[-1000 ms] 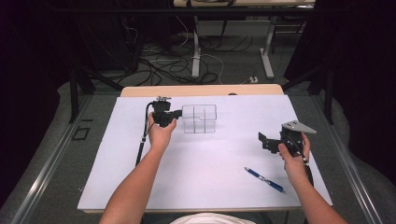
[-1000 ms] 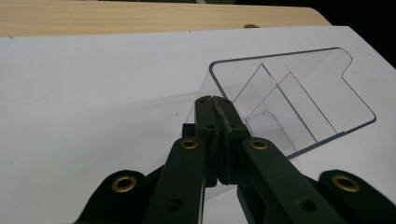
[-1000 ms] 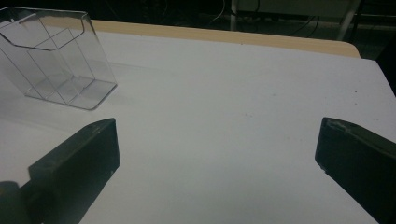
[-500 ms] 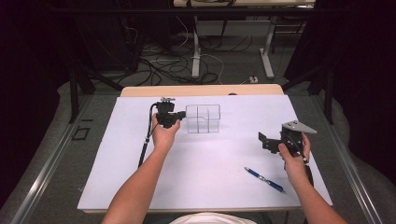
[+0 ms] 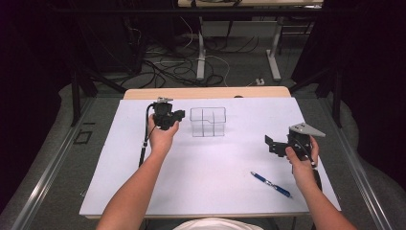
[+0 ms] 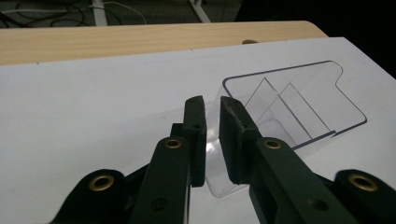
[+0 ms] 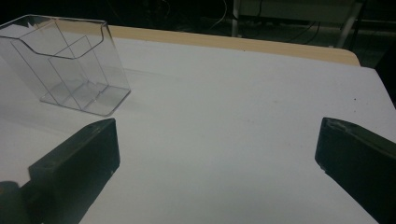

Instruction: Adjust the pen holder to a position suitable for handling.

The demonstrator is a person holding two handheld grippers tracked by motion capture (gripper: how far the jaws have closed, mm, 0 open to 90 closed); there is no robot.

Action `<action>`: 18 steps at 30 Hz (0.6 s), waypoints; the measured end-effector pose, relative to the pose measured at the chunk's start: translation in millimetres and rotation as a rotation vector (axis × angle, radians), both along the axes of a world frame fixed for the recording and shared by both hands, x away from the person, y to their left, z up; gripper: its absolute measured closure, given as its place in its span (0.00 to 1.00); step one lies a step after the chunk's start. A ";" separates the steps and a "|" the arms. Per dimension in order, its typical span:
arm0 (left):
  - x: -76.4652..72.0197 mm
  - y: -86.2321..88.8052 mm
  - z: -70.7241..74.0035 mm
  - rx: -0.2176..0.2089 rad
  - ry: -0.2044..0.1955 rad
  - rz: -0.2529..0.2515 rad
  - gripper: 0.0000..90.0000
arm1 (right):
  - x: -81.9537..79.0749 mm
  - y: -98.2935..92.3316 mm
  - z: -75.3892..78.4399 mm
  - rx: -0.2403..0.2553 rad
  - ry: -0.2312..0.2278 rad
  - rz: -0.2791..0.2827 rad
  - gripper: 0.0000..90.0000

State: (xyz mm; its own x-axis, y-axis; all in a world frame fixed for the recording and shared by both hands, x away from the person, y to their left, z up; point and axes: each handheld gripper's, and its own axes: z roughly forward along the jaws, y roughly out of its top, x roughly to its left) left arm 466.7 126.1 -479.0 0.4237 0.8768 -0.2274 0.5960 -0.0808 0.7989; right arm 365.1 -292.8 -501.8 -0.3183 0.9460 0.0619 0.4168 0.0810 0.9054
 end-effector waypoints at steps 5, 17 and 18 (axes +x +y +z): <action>-4.4 -0.9 3.4 0.015 -0.023 -0.010 0.84 | -2.8 5.0 4.4 -0.008 -0.010 0.005 0.00; -20.3 1.3 19.7 0.047 -0.116 -0.022 0.73 | -1.4 7.5 6.5 -0.015 -0.013 0.014 0.00; -21.3 1.5 20.6 0.049 -0.123 -0.020 0.72 | -1.2 7.7 6.3 -0.005 -0.014 0.006 0.00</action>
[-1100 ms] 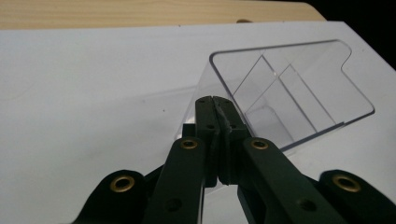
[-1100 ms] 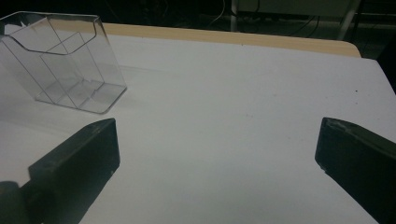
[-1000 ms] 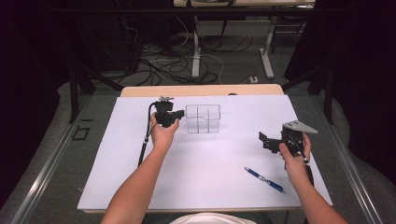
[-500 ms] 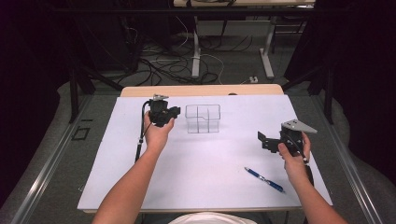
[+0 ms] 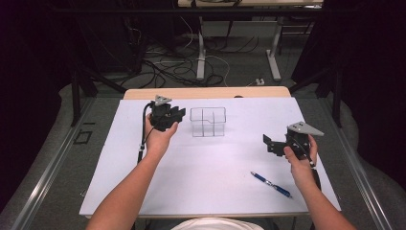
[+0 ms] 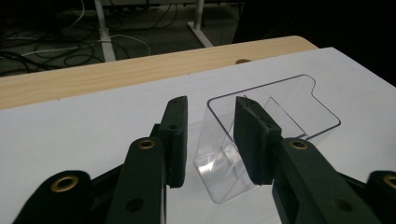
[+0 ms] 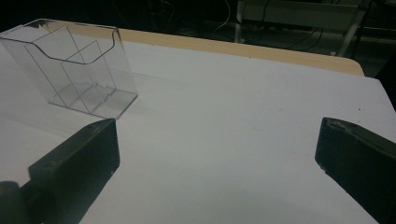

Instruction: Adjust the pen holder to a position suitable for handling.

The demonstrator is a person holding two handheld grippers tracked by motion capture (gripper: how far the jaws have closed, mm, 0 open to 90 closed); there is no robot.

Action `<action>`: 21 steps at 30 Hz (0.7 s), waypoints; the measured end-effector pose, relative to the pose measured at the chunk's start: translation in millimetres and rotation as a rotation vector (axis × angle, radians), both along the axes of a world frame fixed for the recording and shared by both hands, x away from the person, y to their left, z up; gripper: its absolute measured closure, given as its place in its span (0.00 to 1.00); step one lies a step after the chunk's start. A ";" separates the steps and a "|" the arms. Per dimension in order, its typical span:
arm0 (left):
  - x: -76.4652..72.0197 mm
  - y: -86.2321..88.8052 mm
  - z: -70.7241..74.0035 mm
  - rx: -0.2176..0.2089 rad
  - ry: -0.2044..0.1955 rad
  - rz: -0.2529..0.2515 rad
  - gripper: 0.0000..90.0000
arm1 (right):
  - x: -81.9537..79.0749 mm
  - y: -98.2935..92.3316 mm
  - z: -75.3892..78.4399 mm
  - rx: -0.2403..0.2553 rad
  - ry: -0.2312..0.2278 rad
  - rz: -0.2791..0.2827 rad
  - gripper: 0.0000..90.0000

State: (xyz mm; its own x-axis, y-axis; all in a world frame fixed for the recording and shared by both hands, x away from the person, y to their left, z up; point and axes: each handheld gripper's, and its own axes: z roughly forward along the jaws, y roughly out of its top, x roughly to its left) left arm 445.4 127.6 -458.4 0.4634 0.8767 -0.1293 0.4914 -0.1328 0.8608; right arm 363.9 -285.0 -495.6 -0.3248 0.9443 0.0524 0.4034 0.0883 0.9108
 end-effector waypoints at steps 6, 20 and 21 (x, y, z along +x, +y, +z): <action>-8.5 5.4 6.5 -0.017 -0.044 -0.001 0.63 | 0.8 -4.0 1.7 0.000 0.003 -0.004 0.00; -34.5 32.4 8.3 0.026 -0.104 0.032 0.37 | 1.8 -3.1 5.4 -0.005 -0.005 -0.001 0.00; -36.2 34.6 7.9 0.021 -0.109 0.032 0.36 | 1.9 -2.5 5.4 0.005 -0.013 0.000 0.00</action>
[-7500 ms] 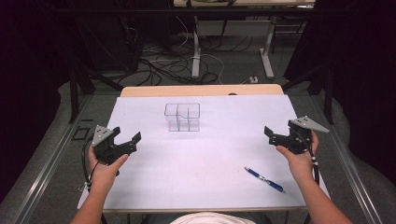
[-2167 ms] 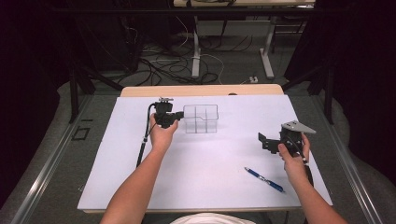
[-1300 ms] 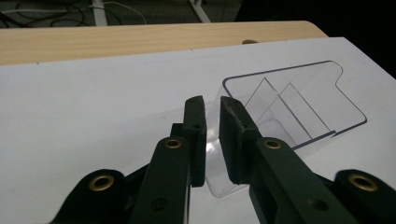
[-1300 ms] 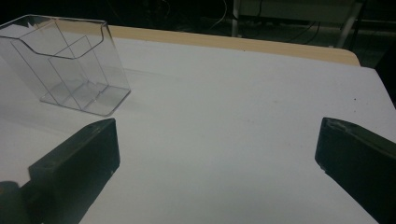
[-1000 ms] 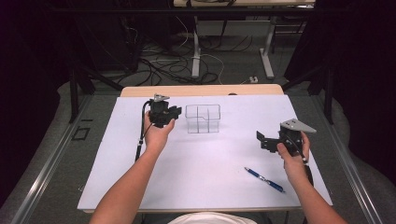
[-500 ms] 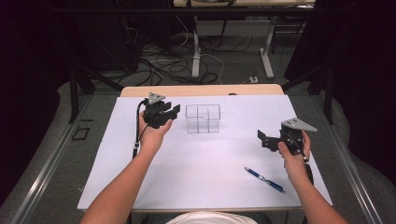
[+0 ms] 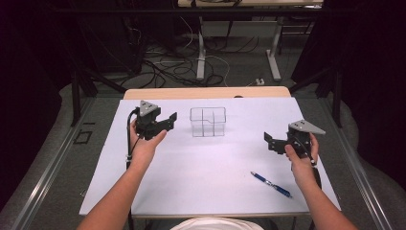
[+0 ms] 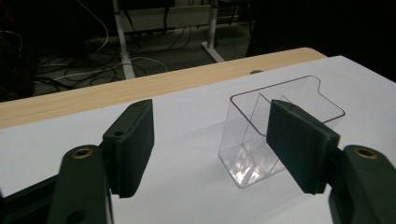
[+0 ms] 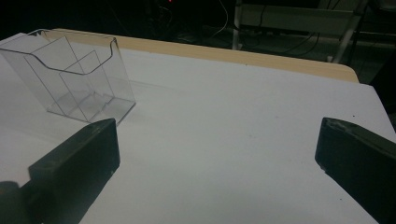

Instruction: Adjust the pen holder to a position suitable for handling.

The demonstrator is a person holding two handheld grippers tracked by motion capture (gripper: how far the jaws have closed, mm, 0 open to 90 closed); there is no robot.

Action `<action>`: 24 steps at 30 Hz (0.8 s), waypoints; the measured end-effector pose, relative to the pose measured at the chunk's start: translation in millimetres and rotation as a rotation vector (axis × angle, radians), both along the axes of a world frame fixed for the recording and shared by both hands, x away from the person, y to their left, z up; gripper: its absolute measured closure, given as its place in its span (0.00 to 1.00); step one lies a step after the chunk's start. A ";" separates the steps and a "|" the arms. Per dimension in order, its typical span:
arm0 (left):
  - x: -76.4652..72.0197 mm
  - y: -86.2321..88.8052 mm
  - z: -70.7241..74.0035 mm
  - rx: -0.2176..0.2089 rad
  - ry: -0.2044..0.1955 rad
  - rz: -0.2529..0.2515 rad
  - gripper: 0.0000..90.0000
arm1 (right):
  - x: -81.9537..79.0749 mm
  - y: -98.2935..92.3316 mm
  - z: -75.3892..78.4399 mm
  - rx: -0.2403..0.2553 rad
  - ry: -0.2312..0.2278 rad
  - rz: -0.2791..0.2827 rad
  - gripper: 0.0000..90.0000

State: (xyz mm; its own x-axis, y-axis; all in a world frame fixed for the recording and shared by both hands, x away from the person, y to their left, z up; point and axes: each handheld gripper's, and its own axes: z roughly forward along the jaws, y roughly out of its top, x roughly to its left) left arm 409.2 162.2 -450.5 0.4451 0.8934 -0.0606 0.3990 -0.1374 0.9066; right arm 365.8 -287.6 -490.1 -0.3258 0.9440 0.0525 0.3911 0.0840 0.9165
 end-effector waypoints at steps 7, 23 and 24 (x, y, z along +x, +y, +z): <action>-12.2 15.9 -0.3 -0.029 -0.021 0.011 0.31 | -1.1 -1.6 2.2 -0.009 0.001 -0.005 0.00; -49.3 45.6 3.3 -0.087 -0.008 -0.002 0.16 | -2.9 1.0 7.8 -0.006 -0.001 0.029 0.00; -50.9 48.3 3.0 -0.094 -0.002 -0.005 0.13 | -2.8 0.5 8.2 -0.012 0.003 0.035 0.00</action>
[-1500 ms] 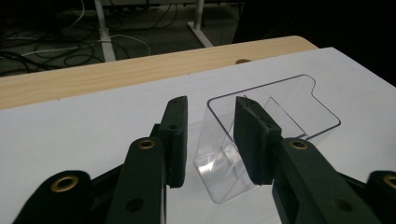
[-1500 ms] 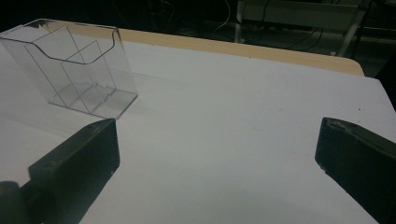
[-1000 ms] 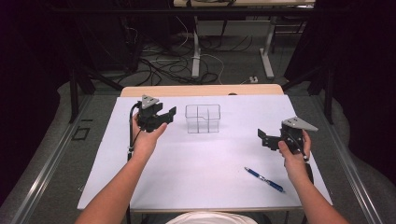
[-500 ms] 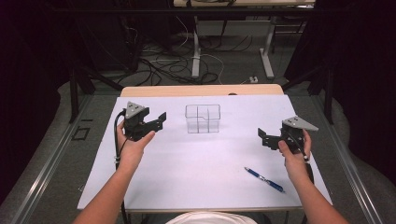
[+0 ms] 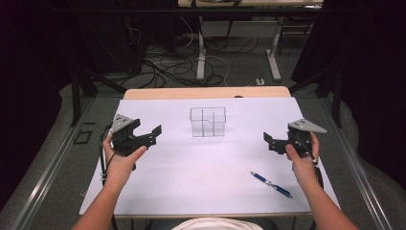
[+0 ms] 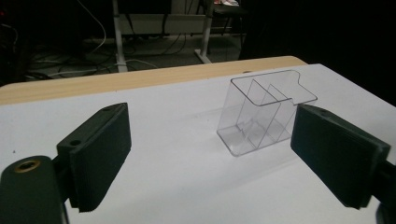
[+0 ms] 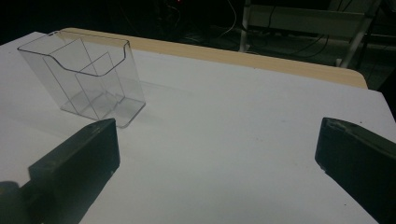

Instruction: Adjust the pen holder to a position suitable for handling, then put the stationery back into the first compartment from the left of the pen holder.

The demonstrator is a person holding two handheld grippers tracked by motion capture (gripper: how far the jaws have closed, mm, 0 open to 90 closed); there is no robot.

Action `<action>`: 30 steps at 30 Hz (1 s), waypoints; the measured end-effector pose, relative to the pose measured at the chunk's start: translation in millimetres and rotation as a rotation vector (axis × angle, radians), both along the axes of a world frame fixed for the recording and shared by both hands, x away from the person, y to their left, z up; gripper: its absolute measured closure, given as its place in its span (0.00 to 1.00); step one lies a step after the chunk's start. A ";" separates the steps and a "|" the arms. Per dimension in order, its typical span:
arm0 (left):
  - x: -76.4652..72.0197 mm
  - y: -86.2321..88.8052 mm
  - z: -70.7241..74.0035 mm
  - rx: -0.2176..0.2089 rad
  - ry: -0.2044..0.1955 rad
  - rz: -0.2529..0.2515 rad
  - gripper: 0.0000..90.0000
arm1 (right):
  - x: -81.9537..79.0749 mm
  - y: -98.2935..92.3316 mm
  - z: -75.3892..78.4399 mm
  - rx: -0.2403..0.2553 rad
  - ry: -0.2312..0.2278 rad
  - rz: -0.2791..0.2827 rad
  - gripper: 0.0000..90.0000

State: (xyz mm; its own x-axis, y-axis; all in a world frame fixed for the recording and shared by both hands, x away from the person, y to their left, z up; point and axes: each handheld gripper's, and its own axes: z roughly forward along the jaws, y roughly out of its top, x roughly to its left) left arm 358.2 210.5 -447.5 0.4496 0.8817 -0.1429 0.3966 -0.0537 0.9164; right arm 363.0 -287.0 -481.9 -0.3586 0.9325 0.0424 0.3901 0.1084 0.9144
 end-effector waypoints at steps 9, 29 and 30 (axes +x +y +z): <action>-9.2 13.4 -10.9 -0.038 0.025 0.013 0.00 | 0.2 -0.1 1.4 0.006 0.021 0.020 0.00; -13.3 20.7 -30.1 -0.024 0.030 0.032 0.00 | 1.8 8.1 4.5 -0.090 0.177 0.178 0.00; -13.1 21.1 -31.1 -0.018 0.035 0.031 0.00 | 1.4 11.3 4.0 -0.107 0.184 0.194 0.00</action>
